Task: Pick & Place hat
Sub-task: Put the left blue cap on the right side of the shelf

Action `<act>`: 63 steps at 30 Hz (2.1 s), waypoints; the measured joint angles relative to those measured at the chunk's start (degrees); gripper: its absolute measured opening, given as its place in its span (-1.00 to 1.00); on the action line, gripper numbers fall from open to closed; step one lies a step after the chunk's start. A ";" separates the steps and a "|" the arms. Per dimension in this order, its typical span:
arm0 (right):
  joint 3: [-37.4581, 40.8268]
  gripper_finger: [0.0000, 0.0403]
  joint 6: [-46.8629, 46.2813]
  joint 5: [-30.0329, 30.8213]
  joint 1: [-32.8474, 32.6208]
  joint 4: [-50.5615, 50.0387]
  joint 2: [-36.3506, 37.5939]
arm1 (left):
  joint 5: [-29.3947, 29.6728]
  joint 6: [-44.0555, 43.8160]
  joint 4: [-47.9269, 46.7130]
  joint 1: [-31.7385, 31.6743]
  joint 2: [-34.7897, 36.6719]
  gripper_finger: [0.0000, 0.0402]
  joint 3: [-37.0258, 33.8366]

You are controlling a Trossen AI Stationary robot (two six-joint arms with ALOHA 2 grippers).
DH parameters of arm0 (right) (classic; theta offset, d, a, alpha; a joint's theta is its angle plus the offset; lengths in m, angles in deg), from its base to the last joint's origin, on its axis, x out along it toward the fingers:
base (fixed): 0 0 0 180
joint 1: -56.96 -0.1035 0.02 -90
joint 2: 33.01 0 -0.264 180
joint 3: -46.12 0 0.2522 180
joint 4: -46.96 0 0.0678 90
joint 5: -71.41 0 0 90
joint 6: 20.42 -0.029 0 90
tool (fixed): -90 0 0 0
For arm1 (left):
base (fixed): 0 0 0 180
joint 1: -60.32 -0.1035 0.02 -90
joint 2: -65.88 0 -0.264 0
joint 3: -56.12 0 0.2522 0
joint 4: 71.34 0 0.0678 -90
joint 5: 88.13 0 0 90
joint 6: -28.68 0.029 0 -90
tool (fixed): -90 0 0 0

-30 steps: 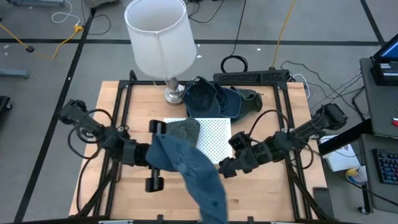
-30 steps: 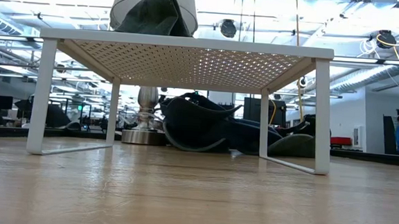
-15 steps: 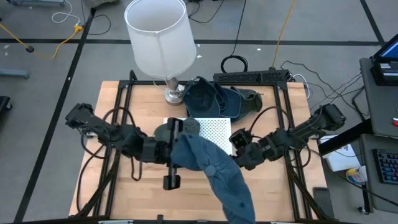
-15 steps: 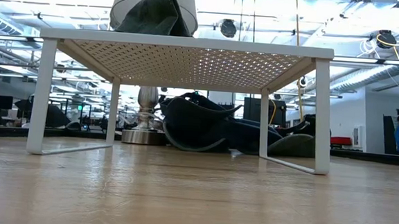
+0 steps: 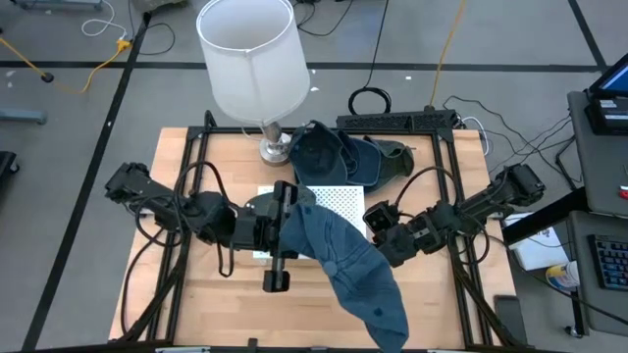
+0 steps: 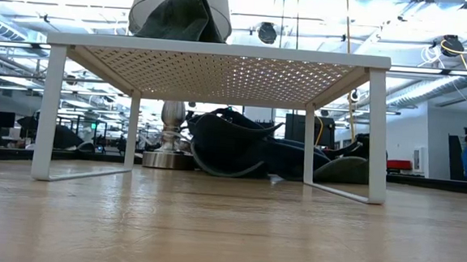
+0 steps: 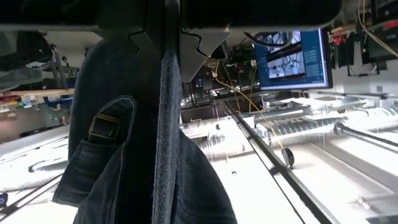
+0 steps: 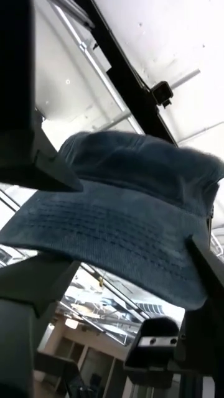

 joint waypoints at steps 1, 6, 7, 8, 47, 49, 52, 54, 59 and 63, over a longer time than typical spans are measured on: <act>0.00 -0.33 0.00 0.00 0.01 -0.14 0.00 | 0.06 -0.64 -0.43 -0.03 0.02 -0.96 0.00; 0.04 -0.60 0.04 0.39 0.06 -0.55 -0.02 | 0.72 -2.29 -1.16 -0.26 0.11 -0.96 0.04; 0.04 -0.65 0.04 0.70 0.06 -0.56 -0.02 | 0.70 -2.31 -1.36 -0.25 0.11 -0.96 0.05; 0.04 -0.69 0.04 1.07 0.06 -0.59 -0.02 | 0.69 -2.36 -1.86 -0.23 0.11 -0.96 0.07; -0.09 -0.97 11.00 -0.35 -0.05 3.31 4.12 | 2.73 -17.99 -13.89 3.28 3.26 0.09 -0.13; -0.07 -0.97 11.82 -1.36 -0.09 2.79 5.16 | 4.82 -20.52 -17.64 3.98 4.52 0.15 -0.17; -0.07 -0.97 13.60 -1.66 -0.09 0.40 7.39 | 7.40 -24.79 -22.40 5.16 5.84 0.20 -0.03; 0.13 -0.97 16.20 -1.62 -0.09 -4.23 9.19 | 9.74 -26.12 -25.90 6.82 7.04 0.21 -0.22; 3.54 -0.97 23.08 2.91 -0.32 -19.59 16.65 | 18.31 -27.36 -28.64 10.60 8.91 0.21 -0.12; 8.46 -0.97 26.34 13.06 -2.08 -25.77 23.16 | 23.70 -27.12 -28.67 13.26 9.45 0.21 -0.07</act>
